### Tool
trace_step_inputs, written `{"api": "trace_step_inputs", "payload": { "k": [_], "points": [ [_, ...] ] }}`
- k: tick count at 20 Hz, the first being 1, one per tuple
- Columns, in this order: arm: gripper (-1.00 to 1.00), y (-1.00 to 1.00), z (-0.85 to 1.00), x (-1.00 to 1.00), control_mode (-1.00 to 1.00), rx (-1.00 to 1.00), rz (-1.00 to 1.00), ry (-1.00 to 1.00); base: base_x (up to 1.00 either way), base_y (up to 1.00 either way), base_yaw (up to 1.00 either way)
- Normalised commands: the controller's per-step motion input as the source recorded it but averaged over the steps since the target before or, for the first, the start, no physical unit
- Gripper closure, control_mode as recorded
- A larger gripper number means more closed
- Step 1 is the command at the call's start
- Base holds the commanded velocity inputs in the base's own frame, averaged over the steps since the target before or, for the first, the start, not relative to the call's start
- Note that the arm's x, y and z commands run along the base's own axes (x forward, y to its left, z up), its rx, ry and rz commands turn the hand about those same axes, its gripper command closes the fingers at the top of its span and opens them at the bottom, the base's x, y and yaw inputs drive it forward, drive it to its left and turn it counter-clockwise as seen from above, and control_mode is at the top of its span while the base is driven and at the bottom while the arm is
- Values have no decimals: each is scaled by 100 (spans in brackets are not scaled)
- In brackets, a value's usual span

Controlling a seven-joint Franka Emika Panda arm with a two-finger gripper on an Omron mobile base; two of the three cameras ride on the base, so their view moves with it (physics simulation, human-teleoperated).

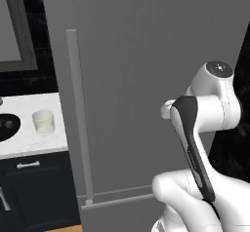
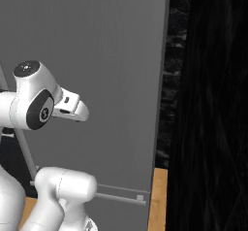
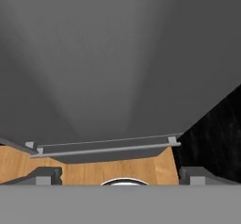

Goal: Grab a lemon wedge from the fridge and one ice cube from the ice bowl, and put them in the glass of lemonade.

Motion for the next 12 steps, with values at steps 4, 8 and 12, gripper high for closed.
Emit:
{"api": "trace_step_inputs", "payload": {
  "k": [4,8,12],
  "points": [
    [-100,0,0,0,100,0,0,0,0,86,0],
    [-100,0,0,0,100,0,0,0,-5,100,0],
    [-100,0,0,0,100,0,0,0,-33,21,-5]
  ]
}}
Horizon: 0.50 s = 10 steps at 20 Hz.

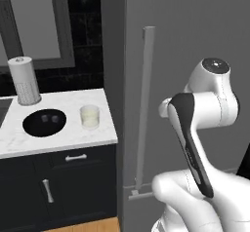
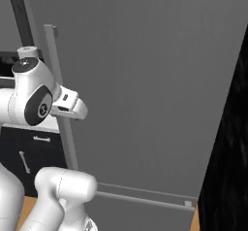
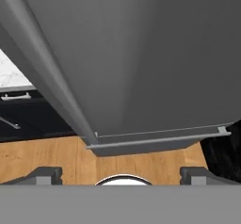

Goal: Grab a lemon wedge from the fridge and one ice cube from the ice bowl, and put them in the glass of lemonade.

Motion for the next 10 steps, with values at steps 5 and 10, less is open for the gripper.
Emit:
{"api": "trace_step_inputs", "payload": {
  "k": [5,10],
  "points": [
    [-100,0,0,0,100,0,0,0,-38,31,-5],
    [-100,0,0,0,100,0,0,0,-21,46,-1]
  ]
}}
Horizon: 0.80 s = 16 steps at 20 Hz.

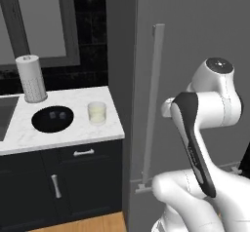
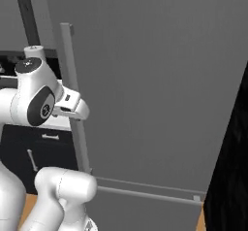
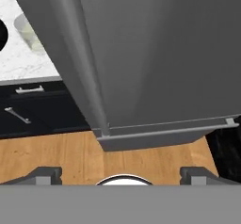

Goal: Grab a lemon wedge from the fridge and one ice cube from the ice bowl, and put them in the glass of lemonade.

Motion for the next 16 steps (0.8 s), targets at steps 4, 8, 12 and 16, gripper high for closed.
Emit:
{"api": "trace_step_inputs", "payload": {
  "k": [4,8,12,16],
  "points": [
    [-100,0,0,0,100,0,0,0,-4,92,0],
    [-100,0,0,0,100,0,0,0,5,100,0],
    [-100,0,0,0,100,0,0,0,-10,34,-8],
    [-100,0,0,0,100,0,0,0,-49,-13,-31]
  ]
}}
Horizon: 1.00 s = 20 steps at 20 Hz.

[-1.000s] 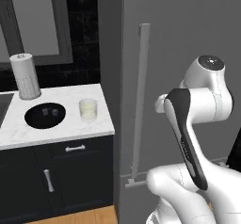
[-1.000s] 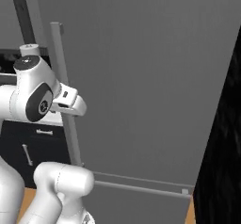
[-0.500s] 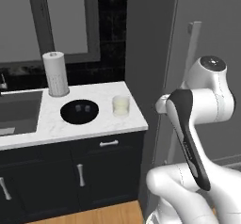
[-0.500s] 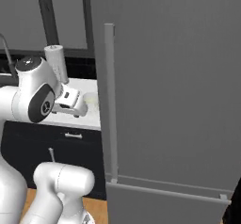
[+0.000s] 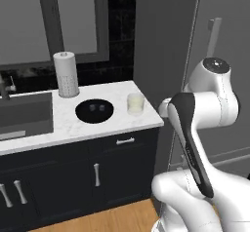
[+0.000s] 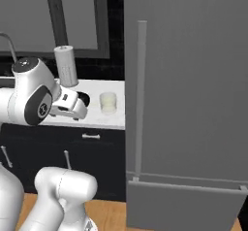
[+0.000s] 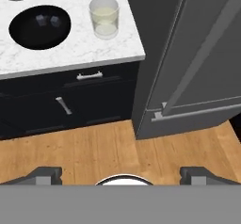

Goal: Grab a lemon wedge from the fridge and one ice cube from the ice bowl, and put them in the glass of lemonade.

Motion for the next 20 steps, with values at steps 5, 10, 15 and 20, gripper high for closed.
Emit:
{"api": "trace_step_inputs", "payload": {
  "k": [5,10,15,20],
  "points": [
    [-100,0,0,0,100,0,0,0,34,65,-19],
    [-100,0,0,0,100,0,0,0,58,67,-2],
    [-100,0,0,0,100,0,0,0,65,21,3],
    [-100,0,0,0,100,0,0,0,47,0,3]
  ]
}}
